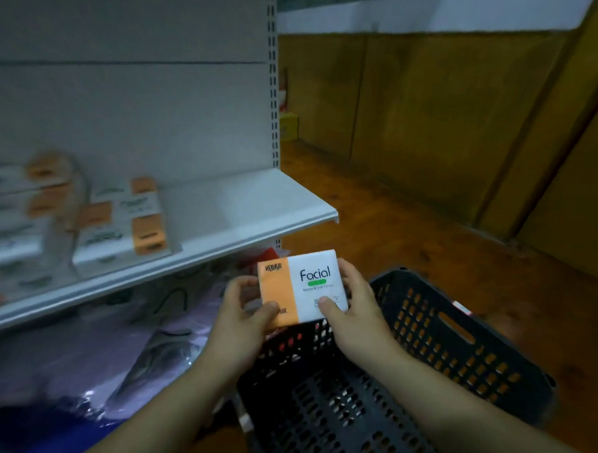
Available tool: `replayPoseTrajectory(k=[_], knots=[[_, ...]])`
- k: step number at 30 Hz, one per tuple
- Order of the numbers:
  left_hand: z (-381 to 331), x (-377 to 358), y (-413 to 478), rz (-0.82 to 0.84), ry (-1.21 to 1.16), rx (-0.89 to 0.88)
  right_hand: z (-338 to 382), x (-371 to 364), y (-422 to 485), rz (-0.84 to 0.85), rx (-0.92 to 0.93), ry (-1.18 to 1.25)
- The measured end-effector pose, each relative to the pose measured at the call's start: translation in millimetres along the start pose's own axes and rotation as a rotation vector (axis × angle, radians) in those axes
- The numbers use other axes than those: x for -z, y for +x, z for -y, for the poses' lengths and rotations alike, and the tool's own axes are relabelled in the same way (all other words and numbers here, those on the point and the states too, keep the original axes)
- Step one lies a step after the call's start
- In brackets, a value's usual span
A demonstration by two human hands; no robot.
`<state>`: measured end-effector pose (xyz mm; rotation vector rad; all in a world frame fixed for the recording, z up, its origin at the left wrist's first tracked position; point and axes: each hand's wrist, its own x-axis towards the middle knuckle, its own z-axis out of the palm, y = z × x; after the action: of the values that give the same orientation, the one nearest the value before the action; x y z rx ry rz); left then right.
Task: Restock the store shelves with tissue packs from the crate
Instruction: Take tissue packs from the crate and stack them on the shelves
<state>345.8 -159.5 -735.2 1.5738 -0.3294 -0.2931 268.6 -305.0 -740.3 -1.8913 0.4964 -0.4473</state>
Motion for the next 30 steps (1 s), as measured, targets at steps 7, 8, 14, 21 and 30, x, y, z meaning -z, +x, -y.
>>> replayPoseTrajectory(k=[7, 8, 14, 21, 30], knots=[[-38, 111, -4, -0.080, 0.319, -0.150, 70, -85, 5, 0.193, 0.200, -0.117], [-43, 126, -4, -0.093, 0.373, -0.172, 80, -97, 7, 0.215, 0.226, -0.139], [-73, 204, -11, -0.307, 0.577, -0.299, 142, -162, 14, 0.283, 0.400, -0.142], [-122, 282, 14, -0.461, 1.106, -0.307, 197, -231, 34, 0.255, 0.461, -0.163], [-140, 311, 50, -0.251, 1.513, 0.040, 228, -284, 61, 0.163, 0.392, -0.305]])
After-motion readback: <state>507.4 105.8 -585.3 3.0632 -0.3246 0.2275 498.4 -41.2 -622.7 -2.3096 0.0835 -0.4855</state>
